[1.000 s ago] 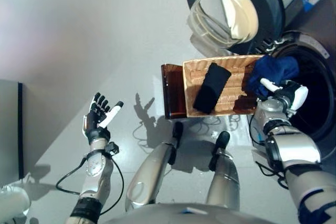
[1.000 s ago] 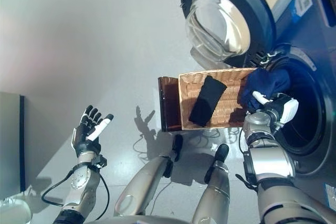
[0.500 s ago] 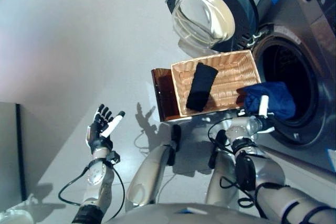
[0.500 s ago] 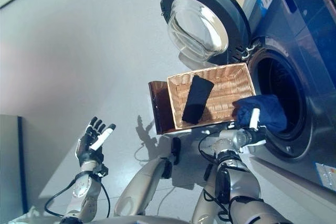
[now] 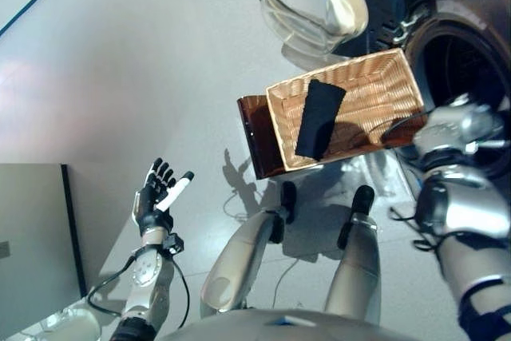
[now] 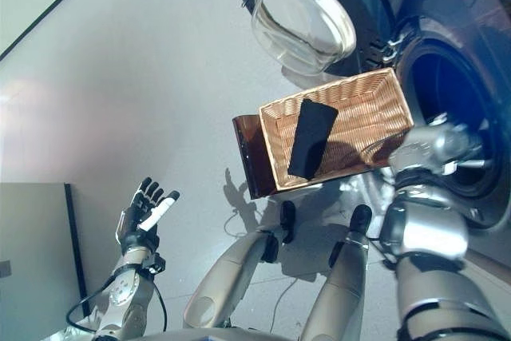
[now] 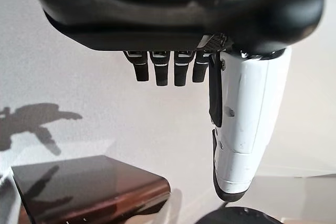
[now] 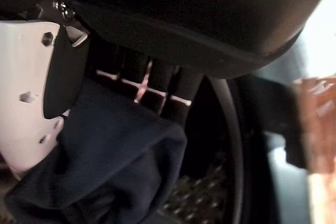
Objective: Pick up the clothes and place them into the washing machine
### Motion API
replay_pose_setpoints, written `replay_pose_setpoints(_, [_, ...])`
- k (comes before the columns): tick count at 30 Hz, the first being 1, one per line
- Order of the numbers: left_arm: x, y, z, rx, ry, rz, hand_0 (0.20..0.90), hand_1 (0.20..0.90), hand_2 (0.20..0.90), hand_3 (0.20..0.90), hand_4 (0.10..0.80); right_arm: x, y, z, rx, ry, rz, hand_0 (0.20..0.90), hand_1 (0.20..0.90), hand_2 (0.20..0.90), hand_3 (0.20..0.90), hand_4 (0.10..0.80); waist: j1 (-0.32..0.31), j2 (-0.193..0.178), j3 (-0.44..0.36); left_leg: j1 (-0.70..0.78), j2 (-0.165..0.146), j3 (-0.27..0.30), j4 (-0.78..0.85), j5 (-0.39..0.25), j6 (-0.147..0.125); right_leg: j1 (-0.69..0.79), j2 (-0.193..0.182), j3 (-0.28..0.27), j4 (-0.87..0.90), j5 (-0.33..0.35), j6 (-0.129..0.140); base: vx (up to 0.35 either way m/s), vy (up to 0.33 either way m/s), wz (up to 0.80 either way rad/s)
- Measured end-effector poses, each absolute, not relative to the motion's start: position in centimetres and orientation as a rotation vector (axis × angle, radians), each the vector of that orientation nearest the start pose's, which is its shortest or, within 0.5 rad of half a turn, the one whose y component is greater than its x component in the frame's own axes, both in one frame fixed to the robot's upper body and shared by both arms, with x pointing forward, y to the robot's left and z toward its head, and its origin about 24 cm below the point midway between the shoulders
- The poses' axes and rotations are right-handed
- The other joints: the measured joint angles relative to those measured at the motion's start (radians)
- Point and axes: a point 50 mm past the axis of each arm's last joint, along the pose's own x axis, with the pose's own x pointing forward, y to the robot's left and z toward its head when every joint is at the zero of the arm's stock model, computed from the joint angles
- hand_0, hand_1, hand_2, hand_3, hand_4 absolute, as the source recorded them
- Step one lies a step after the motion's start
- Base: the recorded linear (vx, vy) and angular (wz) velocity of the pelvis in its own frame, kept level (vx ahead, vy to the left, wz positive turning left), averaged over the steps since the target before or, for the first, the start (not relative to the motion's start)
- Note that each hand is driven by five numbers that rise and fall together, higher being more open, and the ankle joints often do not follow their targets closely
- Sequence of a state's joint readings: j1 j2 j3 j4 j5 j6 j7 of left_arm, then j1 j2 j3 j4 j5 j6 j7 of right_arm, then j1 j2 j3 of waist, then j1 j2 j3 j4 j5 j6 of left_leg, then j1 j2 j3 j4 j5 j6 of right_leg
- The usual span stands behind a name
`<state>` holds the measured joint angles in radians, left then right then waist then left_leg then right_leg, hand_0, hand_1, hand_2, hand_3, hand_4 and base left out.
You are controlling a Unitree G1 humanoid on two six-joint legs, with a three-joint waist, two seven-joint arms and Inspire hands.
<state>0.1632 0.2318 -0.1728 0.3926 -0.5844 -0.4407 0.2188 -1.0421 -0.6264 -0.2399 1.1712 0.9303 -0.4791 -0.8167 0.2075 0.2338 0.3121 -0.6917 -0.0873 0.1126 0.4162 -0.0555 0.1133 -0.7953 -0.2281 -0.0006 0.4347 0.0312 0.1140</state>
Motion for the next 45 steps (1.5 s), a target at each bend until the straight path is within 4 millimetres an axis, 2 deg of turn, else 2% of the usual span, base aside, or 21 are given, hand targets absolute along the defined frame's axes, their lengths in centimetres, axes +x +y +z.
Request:
replay_pose_setpoints(1, [18.9,20.8,-4.4,-0.280,0.173,0.351,0.900,0.900,0.900,0.900,0.800,33.8,-36.5,19.6,0.830,-0.360,-1.320,0.200,0.200,0.200,0.200,0.300,0.001,0.000,0.003,0.000,0.000,0.003,0.001,-0.001,0.001,-0.002,0.001,0.006,0.004,0.002,0.003,-0.012,-0.033,-0.20])
replay_pose_setpoints(4, [19.1,20.8,-4.2,-0.283,0.159,0.353,0.900,0.900,0.900,0.900,0.800,34.5,-36.0,21.1,0.596,-0.359,-1.269,0.200,0.200,0.200,0.200,0.300,-0.010,-0.009,0.030,0.000,-0.001,0.010,0.002,-0.008,0.001,-0.017,0.004,0.025,0.017,0.005,0.009,0.006,-0.019,-0.16])
replay_pose_setpoints(7, [19.5,20.7,-3.9,-0.287,0.146,0.345,0.900,0.900,0.900,0.900,0.800,35.0,-35.3,21.6,0.463,-0.373,-1.206,0.200,0.200,0.200,0.200,0.300,-0.032,-0.020,0.062,0.000,0.001,0.012,0.002,-0.010,0.000,-0.018,0.010,0.031,0.015,0.003,0.005,0.019,0.002,-0.08])
replay_pose_setpoints(17, [19.4,21.0,-3.9,-0.302,0.145,0.366,0.900,0.900,0.900,0.900,0.800,34.6,-35.6,22.2,0.425,-0.400,-1.279,0.200,0.200,0.200,0.200,0.300,-0.032,-0.032,0.075,0.000,-0.004,0.011,-0.024,-0.005,-0.003,-0.029,0.007,0.033,0.015,0.000,0.003,-0.006,0.005,0.01])
replay_pose_setpoints(20, [19.4,21.3,-3.8,-0.298,0.137,0.382,0.900,0.900,0.900,0.900,0.800,34.5,-35.5,22.6,0.350,-0.401,-1.293,0.200,0.200,0.200,0.200,0.300,-0.039,-0.031,0.075,0.001,-0.012,0.003,-0.038,-0.001,-0.007,-0.033,0.000,0.028,0.020,-0.010,0.002,0.017,0.014,0.08])
replay_pose_setpoints(23, [19.4,21.7,-3.7,-0.289,0.131,0.407,0.900,0.900,0.900,0.900,0.800,34.5,-35.7,22.6,0.242,-0.359,-1.307,0.200,0.200,0.200,0.200,0.300,-0.040,-0.031,0.075,0.000,-0.016,-0.001,-0.040,0.012,-0.003,-0.032,-0.001,0.028,0.014,0.006,0.012,0.014,0.012,0.05])
replay_pose_setpoints(24, [19.4,21.8,-3.7,-0.281,0.128,0.416,0.900,0.900,0.900,0.900,0.800,34.8,-35.7,22.4,0.157,-0.300,-1.311,0.464,0.464,0.464,0.464,0.488,-0.041,-0.031,0.075,0.000,-0.018,-0.001,-0.039,0.006,-0.001,-0.031,-0.004,0.029,0.013,-0.003,0.006,0.085,0.007,-0.03])
replay_pose_setpoints(25, [19.3,21.9,-3.6,-0.278,0.123,0.422,0.900,0.900,0.900,0.900,0.800,35.0,-35.7,22.4,0.051,-0.242,-1.318,0.900,0.900,0.900,0.900,0.800,-0.044,-0.032,0.076,0.000,-0.019,0.000,-0.039,0.008,0.000,-0.031,-0.005,0.030,0.011,0.002,0.011,0.000,0.000,0.00])
replay_pose_setpoints(26, [19.4,22.0,-3.6,-0.275,0.122,0.424,0.900,0.900,0.900,0.900,0.800,35.1,-35.8,22.0,-0.039,-0.184,-1.329,0.900,0.900,0.900,0.900,0.800,-0.044,-0.031,0.075,0.000,-0.019,0.002,-0.039,0.009,0.001,-0.032,-0.005,0.031,0.012,0.003,0.012,0.000,0.000,0.00])
replay_pose_setpoints(28, [19.7,21.8,-3.4,-0.266,0.109,0.418,0.900,0.900,0.900,0.900,0.800,34.7,-36.5,20.1,-0.504,0.084,-1.306,0.900,0.900,0.900,0.900,0.800,-0.035,-0.031,0.076,0.000,-0.022,0.004,-0.039,0.012,0.005,-0.031,-0.007,0.037,0.010,0.011,0.018,0.000,0.000,0.00])
replay_pose_setpoints(29, [19.7,21.7,-3.3,-0.278,0.105,0.422,0.900,0.900,0.900,0.900,0.800,34.3,-37.0,19.4,-0.817,0.196,-1.233,0.900,0.900,0.900,0.900,0.800,-0.034,-0.030,0.075,0.000,-0.023,0.008,-0.042,0.014,0.004,-0.030,-0.008,0.040,0.002,0.012,0.018,0.000,0.000,0.00])
replay_pose_setpoints(31, [19.4,21.8,-3.5,-0.295,0.110,0.443,0.900,0.900,0.900,0.900,0.800,35.2,-36.3,20.1,-0.923,0.200,-1.145,0.900,0.900,0.900,0.900,0.800,-0.052,-0.030,0.075,-0.001,-0.027,0.017,-0.052,0.019,0.005,-0.030,-0.011,0.045,-0.016,0.023,0.024,-0.120,0.005,-0.08])
replay_pose_setpoints(32, [19.4,21.9,-3.5,-0.297,0.112,0.440,0.900,0.900,0.900,0.900,0.800,35.5,-36.1,20.1,-0.963,0.192,-1.110,0.900,0.900,0.900,0.900,0.800,-0.057,-0.031,0.075,-0.003,-0.029,0.019,-0.053,0.030,0.015,-0.030,-0.012,0.045,-0.021,0.043,0.028,-0.130,0.010,-0.04])
replay_pose_setpoints(36, [19.5,21.6,-3.5,-0.304,0.109,0.413,0.900,0.900,0.900,0.900,0.800,35.7,-36.0,20.4,-1.039,0.206,-1.057,0.900,0.900,0.900,0.900,0.800,-0.071,-0.030,0.075,-0.021,-0.031,0.006,-0.048,0.042,0.010,-0.029,-0.016,0.028,-0.036,0.063,0.027,0.011,0.016,0.11])
replay_pose_setpoints(38, [19.5,21.7,-3.5,-0.306,0.114,0.417,0.900,0.900,0.900,0.900,0.800,36.0,-35.8,20.6,-1.013,0.190,-1.036,0.900,0.900,0.900,0.900,0.800,-0.077,-0.030,0.075,-0.022,-0.027,0.000,-0.051,0.036,0.010,-0.025,-0.017,0.016,-0.041,0.048,0.027,0.036,0.011,0.08])
replay_pose_setpoints(42, [19.5,21.6,-3.5,-0.306,0.115,0.417,0.900,0.900,0.900,0.900,0.800,36.1,-35.7,20.5,-0.997,0.177,-1.027,0.900,0.900,0.900,0.900,0.800,-0.071,-0.030,0.075,-0.023,-0.023,-0.007,-0.047,0.041,0.004,-0.014,-0.008,0.015,-0.057,0.072,0.023,0.011,0.001,0.01])
replay_pose_setpoints(43, [19.5,21.7,-3.5,-0.306,0.114,0.417,0.900,0.900,0.900,0.900,0.800,36.0,-35.7,20.5,-0.997,0.173,-1.024,0.900,0.900,0.900,0.900,0.800,-0.072,-0.030,0.075,-0.023,-0.019,-0.004,-0.043,0.038,0.006,-0.013,-0.009,0.011,-0.053,0.057,0.022,-0.016,0.003,-0.03])
replay_pose_setpoints(45, [19.5,21.6,-3.5,-0.307,0.111,0.417,0.900,0.900,0.900,0.900,0.800,36.2,-35.5,20.5,-0.936,0.153,-1.017,0.900,0.900,0.900,0.900,0.800,-0.066,-0.030,0.075,-0.029,-0.013,-0.007,-0.025,0.029,0.004,-0.011,0.000,0.011,-0.055,0.067,0.019,-0.014,-0.008,-0.05])
